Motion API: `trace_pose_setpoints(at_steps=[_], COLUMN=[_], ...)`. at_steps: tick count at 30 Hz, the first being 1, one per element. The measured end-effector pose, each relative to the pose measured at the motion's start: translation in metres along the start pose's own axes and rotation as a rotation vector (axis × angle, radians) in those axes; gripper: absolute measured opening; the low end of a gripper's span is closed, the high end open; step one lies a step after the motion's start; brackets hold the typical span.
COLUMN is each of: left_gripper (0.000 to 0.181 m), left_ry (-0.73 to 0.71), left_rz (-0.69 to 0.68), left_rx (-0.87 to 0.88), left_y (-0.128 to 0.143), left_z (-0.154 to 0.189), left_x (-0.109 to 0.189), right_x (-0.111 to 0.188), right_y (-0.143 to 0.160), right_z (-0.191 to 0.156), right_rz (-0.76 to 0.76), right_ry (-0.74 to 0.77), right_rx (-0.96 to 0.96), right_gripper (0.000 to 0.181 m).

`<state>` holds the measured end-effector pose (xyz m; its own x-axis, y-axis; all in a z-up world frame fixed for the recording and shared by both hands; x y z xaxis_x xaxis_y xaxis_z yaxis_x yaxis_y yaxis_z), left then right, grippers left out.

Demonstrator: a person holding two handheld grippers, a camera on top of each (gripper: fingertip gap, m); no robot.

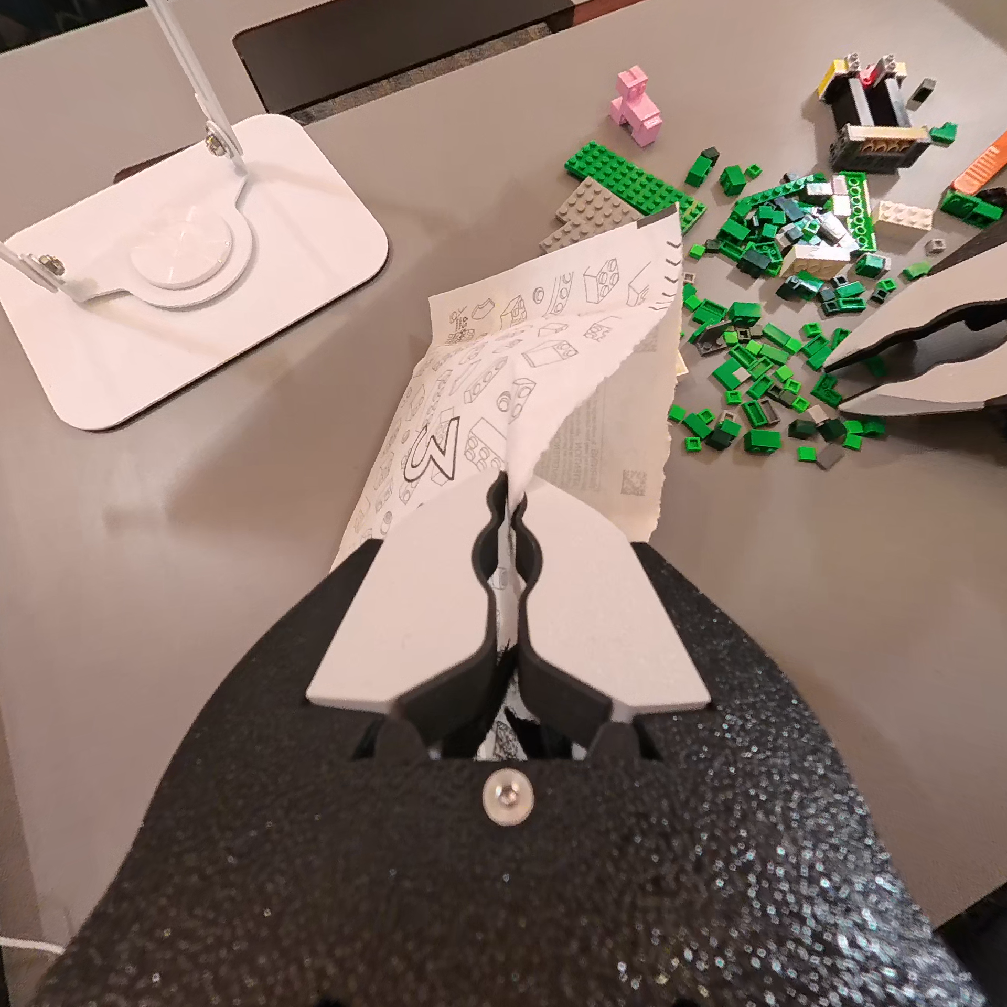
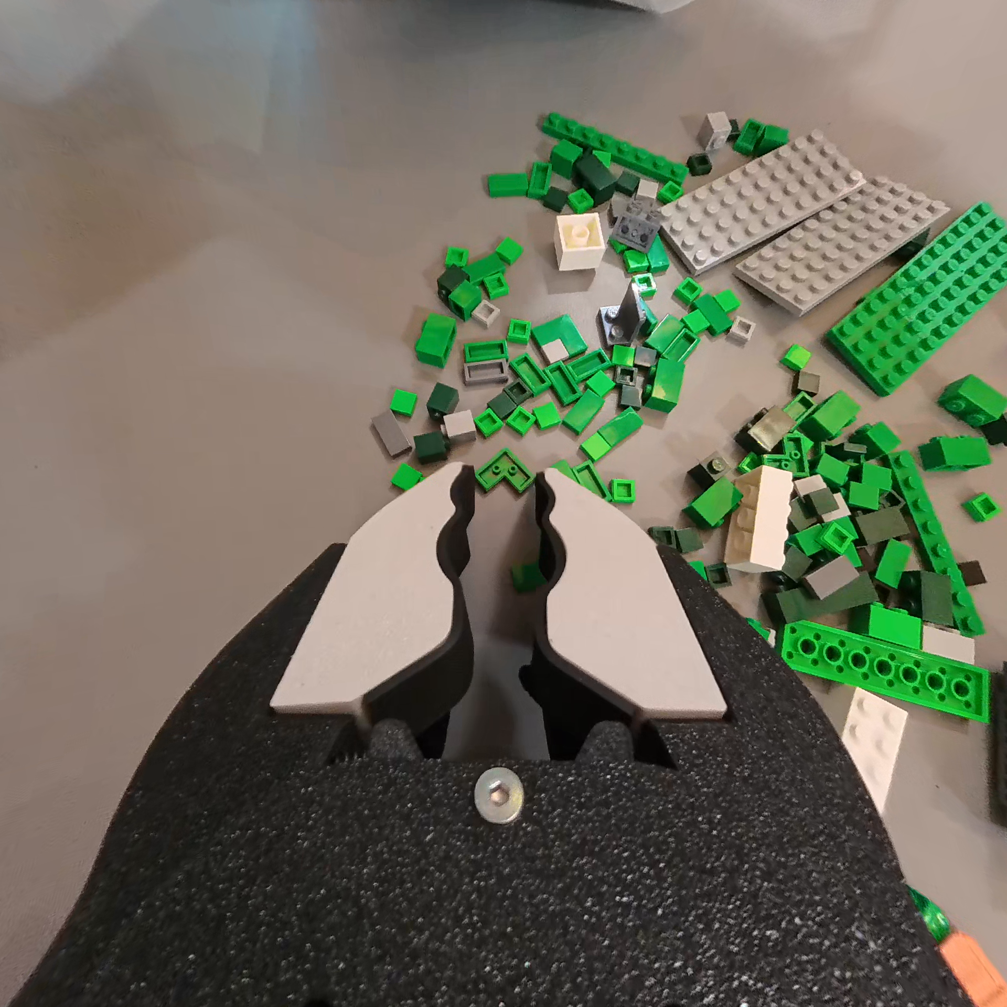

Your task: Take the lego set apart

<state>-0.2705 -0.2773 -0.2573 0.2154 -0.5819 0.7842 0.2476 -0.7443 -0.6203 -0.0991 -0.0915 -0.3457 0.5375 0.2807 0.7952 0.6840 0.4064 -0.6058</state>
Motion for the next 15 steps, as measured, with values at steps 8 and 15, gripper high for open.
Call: trace_pose_setpoints(at_steps=[8,15], left_gripper=[0.0,0.0], left_ry=[0.006,0.009], left_rz=[-0.006,-0.004], left_rx=[-0.018,-0.025], left_y=[-0.0011,-0.0018], left_z=[0.0045,0.0062], left_x=[-0.002,-0.0017], right_x=[-0.0009,0.0045], right_y=[-0.002,-0.0058], right_z=[-0.0047,-0.0055], right_rz=[-0.018,-0.012], right_ry=[0.017,0.068], right_rx=[0.053,0.101], right_gripper=[0.018,0.016])
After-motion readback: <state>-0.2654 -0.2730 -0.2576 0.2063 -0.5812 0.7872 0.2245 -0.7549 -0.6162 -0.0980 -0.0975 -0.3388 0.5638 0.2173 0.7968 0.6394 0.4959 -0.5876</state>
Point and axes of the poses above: each gripper's, where its closed fingertips meet, x back along the fingers, y out of its underside, z = x × y across the jaws, the point moved 5 cm from there along x, back along the fingers, and after that the axes turned 9 degrees about -z, right-handed, at the moved point
